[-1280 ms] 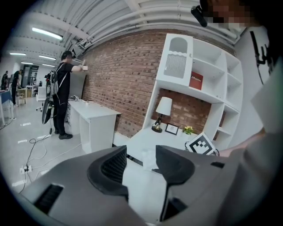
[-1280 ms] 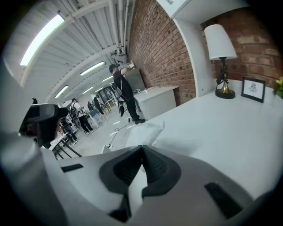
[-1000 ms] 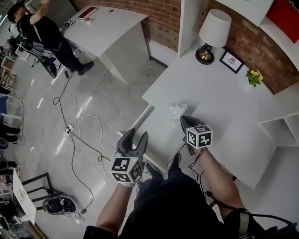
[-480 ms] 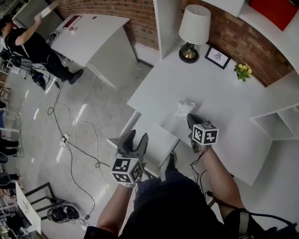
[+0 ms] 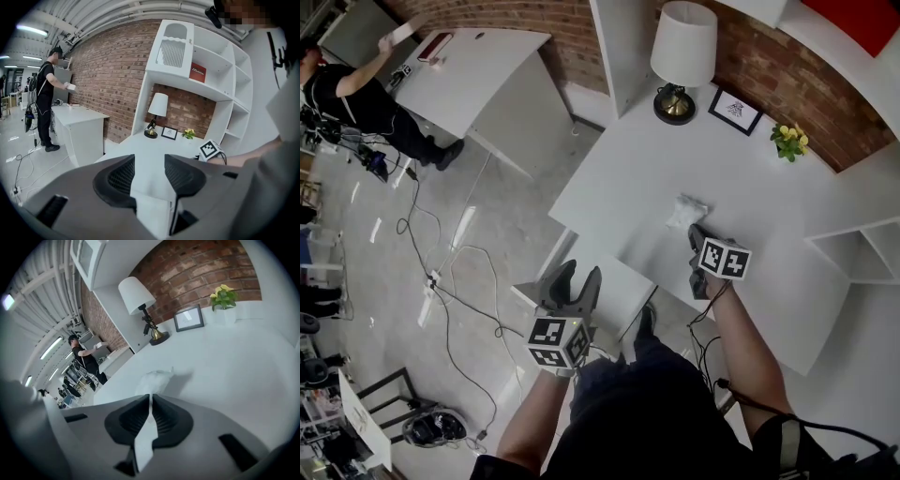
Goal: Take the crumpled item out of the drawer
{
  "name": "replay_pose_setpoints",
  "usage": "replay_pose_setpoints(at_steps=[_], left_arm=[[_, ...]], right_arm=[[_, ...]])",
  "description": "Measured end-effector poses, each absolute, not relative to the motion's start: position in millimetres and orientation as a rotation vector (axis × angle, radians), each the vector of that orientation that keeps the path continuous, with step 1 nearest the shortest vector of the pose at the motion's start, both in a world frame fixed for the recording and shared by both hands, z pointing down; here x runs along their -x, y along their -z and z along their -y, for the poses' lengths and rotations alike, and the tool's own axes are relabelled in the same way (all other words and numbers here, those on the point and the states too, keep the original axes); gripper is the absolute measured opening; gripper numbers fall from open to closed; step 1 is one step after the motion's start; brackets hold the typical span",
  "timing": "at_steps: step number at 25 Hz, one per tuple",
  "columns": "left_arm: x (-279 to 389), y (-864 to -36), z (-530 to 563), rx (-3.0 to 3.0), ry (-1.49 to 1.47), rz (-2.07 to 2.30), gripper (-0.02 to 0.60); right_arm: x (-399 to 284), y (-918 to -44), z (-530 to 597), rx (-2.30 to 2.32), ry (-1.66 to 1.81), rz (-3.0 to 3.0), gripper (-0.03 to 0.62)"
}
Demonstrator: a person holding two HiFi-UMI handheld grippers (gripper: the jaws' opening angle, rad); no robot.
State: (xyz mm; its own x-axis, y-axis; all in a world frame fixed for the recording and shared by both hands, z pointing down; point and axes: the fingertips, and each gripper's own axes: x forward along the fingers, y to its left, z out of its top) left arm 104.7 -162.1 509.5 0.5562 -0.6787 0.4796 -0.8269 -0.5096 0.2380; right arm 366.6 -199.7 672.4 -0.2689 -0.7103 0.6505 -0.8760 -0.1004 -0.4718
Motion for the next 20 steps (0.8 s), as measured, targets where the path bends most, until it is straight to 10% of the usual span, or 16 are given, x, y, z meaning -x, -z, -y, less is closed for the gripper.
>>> replay_pose_setpoints(at_steps=[6,20], left_arm=[[-96.5,-509.6,163.2,-2.361,-0.447,1.205,0.196],[-49.7,-464.8,175.4,-2.431,-0.301,1.153,0.192]], right_arm=[[-366.3,-674.4,196.1,-1.854,-1.289,1.895,0.156],[-320.6,-531.9,192.7,-2.119,-0.725,1.981,0.074]])
